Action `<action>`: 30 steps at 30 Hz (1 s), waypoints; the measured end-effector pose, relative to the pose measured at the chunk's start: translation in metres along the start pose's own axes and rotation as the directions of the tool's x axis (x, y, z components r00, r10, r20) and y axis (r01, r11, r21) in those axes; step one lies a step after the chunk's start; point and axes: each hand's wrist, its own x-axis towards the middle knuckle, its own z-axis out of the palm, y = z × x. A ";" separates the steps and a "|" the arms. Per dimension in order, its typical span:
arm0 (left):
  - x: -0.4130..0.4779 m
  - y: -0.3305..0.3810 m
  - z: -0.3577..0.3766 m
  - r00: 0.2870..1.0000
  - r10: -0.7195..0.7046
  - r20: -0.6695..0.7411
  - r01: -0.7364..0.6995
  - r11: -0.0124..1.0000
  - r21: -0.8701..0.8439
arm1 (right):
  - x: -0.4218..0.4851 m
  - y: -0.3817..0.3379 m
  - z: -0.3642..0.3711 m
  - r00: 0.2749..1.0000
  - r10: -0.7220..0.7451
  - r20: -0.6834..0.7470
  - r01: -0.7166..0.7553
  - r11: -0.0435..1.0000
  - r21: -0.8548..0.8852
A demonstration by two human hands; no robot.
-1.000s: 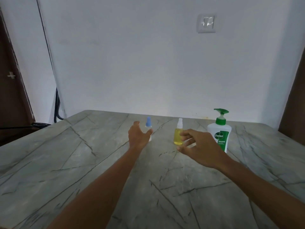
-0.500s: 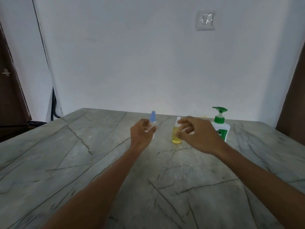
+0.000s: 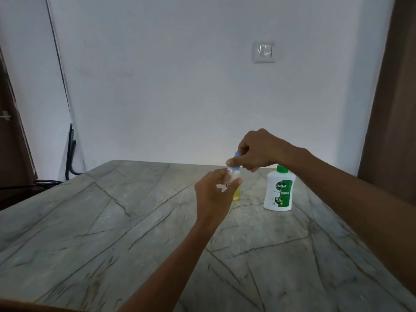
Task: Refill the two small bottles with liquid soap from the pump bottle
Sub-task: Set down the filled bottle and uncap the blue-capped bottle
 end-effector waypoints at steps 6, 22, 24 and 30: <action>-0.009 0.019 0.003 1.000 -0.005 -0.009 0.005 0.999 -0.042 | -0.011 -0.001 -0.006 0.994 -0.109 -0.021 0.110 0.994 0.018; -0.012 0.029 0.006 1.000 -0.013 -0.002 0.012 0.998 -0.057 | -0.015 -0.005 -0.024 0.971 -0.239 -0.020 0.236 0.966 -0.109; -0.013 0.026 0.005 1.000 -0.007 -0.016 0.006 0.999 -0.038 | -0.014 -0.005 -0.023 0.969 -0.239 -0.059 0.226 0.959 -0.169; -0.011 0.021 0.004 0.999 0.004 -0.043 -0.005 1.000 -0.027 | -0.012 -0.006 -0.022 0.964 -0.267 0.000 0.266 0.959 -0.103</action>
